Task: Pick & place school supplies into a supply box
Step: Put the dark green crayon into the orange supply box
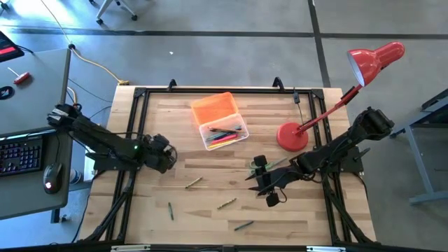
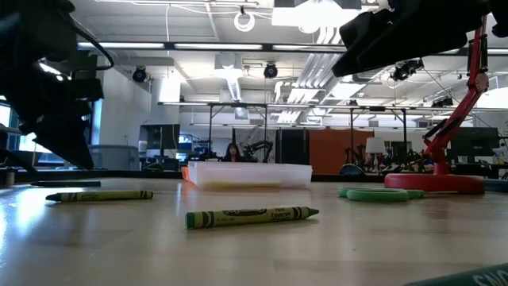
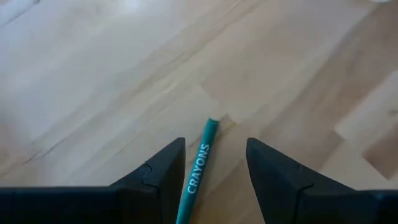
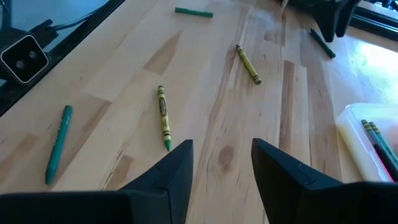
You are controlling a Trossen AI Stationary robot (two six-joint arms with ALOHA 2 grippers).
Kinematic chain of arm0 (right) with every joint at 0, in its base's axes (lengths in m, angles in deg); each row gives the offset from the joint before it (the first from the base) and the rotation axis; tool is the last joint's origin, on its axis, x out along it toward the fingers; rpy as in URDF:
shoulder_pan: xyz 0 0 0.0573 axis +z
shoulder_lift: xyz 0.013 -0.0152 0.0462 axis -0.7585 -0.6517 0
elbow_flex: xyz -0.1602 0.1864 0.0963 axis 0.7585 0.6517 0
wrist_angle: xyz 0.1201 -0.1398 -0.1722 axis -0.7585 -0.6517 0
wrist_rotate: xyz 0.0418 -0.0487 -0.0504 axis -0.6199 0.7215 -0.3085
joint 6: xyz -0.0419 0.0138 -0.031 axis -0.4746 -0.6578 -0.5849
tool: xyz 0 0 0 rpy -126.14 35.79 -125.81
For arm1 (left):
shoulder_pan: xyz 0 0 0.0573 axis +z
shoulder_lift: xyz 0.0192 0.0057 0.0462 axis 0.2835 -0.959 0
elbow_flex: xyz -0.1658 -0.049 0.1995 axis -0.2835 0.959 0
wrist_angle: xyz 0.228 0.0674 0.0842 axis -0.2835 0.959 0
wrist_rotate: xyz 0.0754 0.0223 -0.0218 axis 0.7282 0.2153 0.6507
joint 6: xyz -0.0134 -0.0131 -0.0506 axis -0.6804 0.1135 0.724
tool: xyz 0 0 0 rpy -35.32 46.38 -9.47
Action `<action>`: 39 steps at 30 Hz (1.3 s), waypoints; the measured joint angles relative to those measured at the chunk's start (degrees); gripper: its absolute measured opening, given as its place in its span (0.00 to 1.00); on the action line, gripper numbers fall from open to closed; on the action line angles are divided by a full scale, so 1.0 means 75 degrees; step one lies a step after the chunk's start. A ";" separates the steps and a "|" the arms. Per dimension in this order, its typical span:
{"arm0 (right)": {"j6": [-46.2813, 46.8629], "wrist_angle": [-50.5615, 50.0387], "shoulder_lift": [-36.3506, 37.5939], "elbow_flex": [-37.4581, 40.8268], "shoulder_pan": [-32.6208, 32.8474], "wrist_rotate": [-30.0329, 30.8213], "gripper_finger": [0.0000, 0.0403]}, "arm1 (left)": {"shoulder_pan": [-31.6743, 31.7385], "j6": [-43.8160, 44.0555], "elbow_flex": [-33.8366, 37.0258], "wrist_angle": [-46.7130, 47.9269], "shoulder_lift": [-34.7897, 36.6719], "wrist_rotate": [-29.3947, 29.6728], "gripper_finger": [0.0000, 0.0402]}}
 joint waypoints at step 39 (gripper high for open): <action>0.0020 0.0003 -0.0006 -0.0006 0.0006 -0.0011 0.35 | 0.0860 0.0652 0.1458 -0.2286 -0.0005 -0.0004 0.12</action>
